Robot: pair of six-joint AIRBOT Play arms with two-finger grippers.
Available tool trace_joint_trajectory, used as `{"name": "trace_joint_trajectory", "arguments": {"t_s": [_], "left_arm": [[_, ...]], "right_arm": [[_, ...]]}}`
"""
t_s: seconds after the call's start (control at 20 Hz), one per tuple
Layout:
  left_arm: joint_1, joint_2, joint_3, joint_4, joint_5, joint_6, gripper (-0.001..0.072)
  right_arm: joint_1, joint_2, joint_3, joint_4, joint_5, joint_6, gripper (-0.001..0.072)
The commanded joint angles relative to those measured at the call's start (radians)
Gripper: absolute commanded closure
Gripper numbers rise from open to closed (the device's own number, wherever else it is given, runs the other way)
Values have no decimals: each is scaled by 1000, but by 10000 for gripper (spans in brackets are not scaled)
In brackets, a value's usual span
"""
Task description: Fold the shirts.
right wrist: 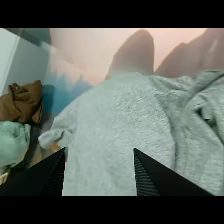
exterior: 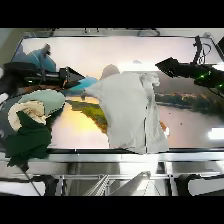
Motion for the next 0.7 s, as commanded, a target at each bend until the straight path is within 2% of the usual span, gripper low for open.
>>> {"name": "trace_joint_trajectory", "arguments": {"t_s": [0.0, 0.1, 0.15, 0.2, 0.25, 0.35, 0.5, 0.55, 0.6, 0.65], "left_arm": [[22, -168, 101, -27, 131, -53, -7], [40, -170, 113, -25, 156, -58, -6], [50, -166, 113, -17, 158, -58, -6], [56, -158, 113, 6, 157, -61, -6], [56, -151, 109, 30, 157, -80, -5], [53, -142, 95, 36, 158, -82, -4], [29, -144, 95, 54, 146, -83, -3], [16, -144, 95, 55, 134, -83, -3], [3, -144, 95, 55, 112, -83, -3], [-8, -144, 95, 54, 80, -83, -3]], "right_arm": [[-124, -68, 66, -34, 227, 103, 252], [-204, -34, 50, -145, 346, 185, 255], [-232, -10, 15, -192, 378, 210, 283], [-252, 27, -51, -235, 389, 222, 349], [-264, 74, -137, -268, 382, 224, 347], [-269, 203, -350, -362, 313, 264, 347], [-251, 451, -693, -545, 119, 467, 343], [-244, 533, -801, -579, 63, 529, 284], [-238, 597, -888, -594, 32, 578, 160], [-229, 649, -963, -594, 18, 607, 152]]}}
